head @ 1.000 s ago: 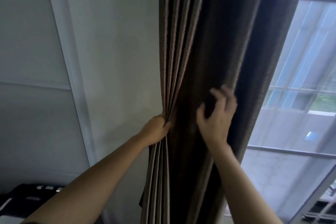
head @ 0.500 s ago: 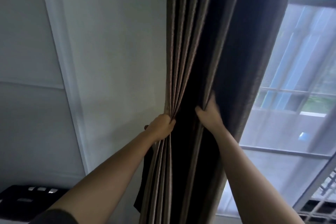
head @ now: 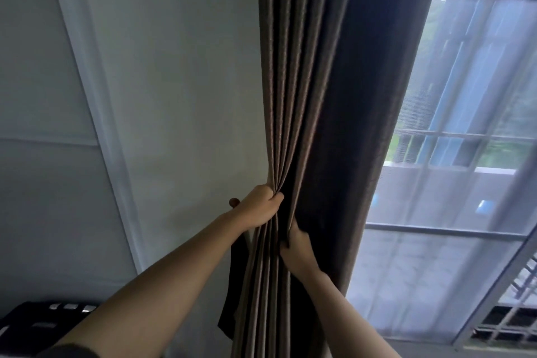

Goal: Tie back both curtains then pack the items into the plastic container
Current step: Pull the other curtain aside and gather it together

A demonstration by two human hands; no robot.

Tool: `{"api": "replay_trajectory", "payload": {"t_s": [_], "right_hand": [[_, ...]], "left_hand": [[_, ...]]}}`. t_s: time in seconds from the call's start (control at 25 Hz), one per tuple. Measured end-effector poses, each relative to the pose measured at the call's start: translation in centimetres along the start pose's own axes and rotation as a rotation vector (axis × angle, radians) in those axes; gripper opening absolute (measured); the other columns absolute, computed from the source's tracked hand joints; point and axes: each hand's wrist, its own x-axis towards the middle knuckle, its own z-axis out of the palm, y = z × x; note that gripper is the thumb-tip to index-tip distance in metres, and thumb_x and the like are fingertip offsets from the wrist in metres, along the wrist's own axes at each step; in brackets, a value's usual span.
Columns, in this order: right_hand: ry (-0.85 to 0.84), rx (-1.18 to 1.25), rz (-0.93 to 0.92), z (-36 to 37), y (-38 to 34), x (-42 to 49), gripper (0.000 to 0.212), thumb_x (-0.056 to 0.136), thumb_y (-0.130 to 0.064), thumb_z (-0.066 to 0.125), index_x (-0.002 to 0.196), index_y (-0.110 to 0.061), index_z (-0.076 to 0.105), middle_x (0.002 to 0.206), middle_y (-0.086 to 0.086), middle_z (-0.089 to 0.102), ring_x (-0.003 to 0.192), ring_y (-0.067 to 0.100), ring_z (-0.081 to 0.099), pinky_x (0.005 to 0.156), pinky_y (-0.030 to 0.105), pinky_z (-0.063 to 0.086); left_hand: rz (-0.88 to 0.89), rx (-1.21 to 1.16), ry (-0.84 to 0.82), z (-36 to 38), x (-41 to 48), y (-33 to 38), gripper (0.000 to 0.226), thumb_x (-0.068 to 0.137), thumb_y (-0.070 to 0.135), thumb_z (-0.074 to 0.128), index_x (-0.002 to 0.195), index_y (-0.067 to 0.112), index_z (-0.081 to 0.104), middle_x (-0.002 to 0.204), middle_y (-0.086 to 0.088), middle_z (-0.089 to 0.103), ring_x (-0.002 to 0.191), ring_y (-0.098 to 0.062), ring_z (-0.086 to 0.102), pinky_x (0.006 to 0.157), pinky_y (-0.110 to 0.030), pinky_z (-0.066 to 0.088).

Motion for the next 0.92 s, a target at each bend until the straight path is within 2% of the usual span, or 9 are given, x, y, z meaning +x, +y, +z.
{"api": "replay_trajectory", "payload": {"t_s": [0.12, 0.24, 0.4, 0.48, 0.56, 0.68, 0.76, 0.84, 0.92], "right_hand": [[-0.024, 0.009, -0.010, 0.6, 0.1, 0.1, 0.063, 0.088, -0.001, 0.054, 0.143, -0.016, 0.031, 0.128, 0.003, 0.058, 0.117, 0.013, 0.056, 0.102, 0.030, 0.046], [-0.048, -0.021, 0.014, 0.6, 0.3, 0.2, 0.069, 0.087, -0.001, 0.054, 0.146, -0.019, 0.024, 0.126, 0.003, 0.059, 0.114, 0.013, 0.058, 0.097, 0.027, 0.049], [-0.068, -0.048, 0.033, 1.2, -0.2, -0.1, 0.070, 0.085, 0.001, 0.052, 0.146, -0.016, 0.022, 0.125, 0.006, 0.058, 0.114, 0.019, 0.058, 0.095, 0.027, 0.049], [-0.039, -0.006, 0.037, 1.7, -0.5, -0.2, 0.067, 0.084, 0.001, 0.052, 0.145, -0.014, 0.026, 0.129, 0.007, 0.055, 0.119, 0.020, 0.054, 0.098, 0.028, 0.047], [-0.045, 0.006, 0.049, 1.8, -0.9, -0.5, 0.070, 0.083, 0.002, 0.051, 0.146, -0.014, 0.025, 0.135, 0.008, 0.050, 0.125, 0.021, 0.050, 0.103, 0.027, 0.042], [-0.231, 0.006, 0.069, 1.1, -1.2, -1.3, 0.080, 0.078, -0.005, 0.056, 0.148, -0.018, 0.019, 0.137, 0.002, 0.046, 0.126, 0.017, 0.046, 0.103, 0.025, 0.040], [-0.319, -0.084, 0.048, -0.5, -1.8, -1.9, 0.072, 0.076, -0.016, 0.057, 0.143, -0.017, 0.030, 0.131, 0.005, 0.053, 0.121, 0.023, 0.052, 0.101, 0.031, 0.044], [-0.001, -0.309, -0.089, -2.6, -2.7, -2.1, 0.060, 0.075, -0.016, 0.056, 0.133, -0.015, 0.045, 0.131, 0.010, 0.054, 0.124, 0.027, 0.049, 0.108, 0.033, 0.035], [0.602, -0.405, -0.208, -5.9, -3.8, -1.6, 0.060, 0.072, -0.017, 0.057, 0.131, -0.014, 0.048, 0.143, 0.013, 0.042, 0.135, 0.026, 0.034, 0.116, 0.033, 0.012]], "left_hand": [[-0.019, -0.016, -0.018, 0.3, -0.7, 0.8, 0.037, 0.095, 0.020, 0.039, 0.060, 0.017, 0.026, 0.056, 0.001, 0.033, 0.053, -0.015, 0.034, 0.056, -0.030, 0.030], [-0.039, -0.010, -0.012, 0.4, -0.8, 1.2, 0.039, 0.094, 0.020, 0.041, 0.058, 0.017, 0.026, 0.055, 0.001, 0.031, 0.051, -0.013, 0.032, 0.048, -0.023, 0.027], [-0.004, -0.014, -0.059, 0.5, -0.9, 1.5, 0.023, 0.087, 0.028, 0.049, 0.074, 0.009, 0.049, 0.070, -0.008, 0.050, 0.066, -0.025, 0.050, 0.062, -0.036, 0.041], [0.037, 0.006, -0.060, 0.8, -0.9, 2.0, 0.034, 0.083, 0.034, 0.055, 0.079, 0.000, 0.055, 0.075, -0.012, 0.057, 0.073, -0.031, 0.060, 0.069, -0.041, 0.049], [0.072, 0.106, -0.017, 1.1, -0.9, 2.3, 0.041, 0.085, 0.040, 0.057, 0.073, 0.001, 0.053, 0.069, -0.011, 0.055, 0.065, -0.028, 0.059, 0.061, -0.038, 0.048], [0.096, 0.180, 0.016, 0.9, -0.6, 2.1, 0.032, 0.092, 0.025, 0.049, 0.065, 0.008, 0.042, 0.060, -0.007, 0.043, 0.055, -0.024, 0.046, 0.051, -0.030, 0.035], [0.069, 0.180, 0.005, 0.3, -0.5, 1.4, 0.032, 0.093, 0.022, 0.045, 0.065, 0.010, 0.039, 0.060, -0.006, 0.040, 0.056, -0.022, 0.043, 0.054, -0.031, 0.034], [0.046, 0.165, -0.005, -0.2, -0.5, 0.4, 0.035, 0.092, 0.029, 0.043, 0.063, 0.008, 0.039, 0.061, -0.010, 0.044, 0.057, -0.025, 0.045, 0.061, -0.034, 0.039], [0.036, 0.141, -0.013, -0.5, -0.6, -0.7, 0.039, 0.085, 0.041, 0.041, 0.069, 0.005, 0.047, 0.069, -0.017, 0.057, 0.063, -0.031, 0.056, 0.068, -0.037, 0.046]]}}
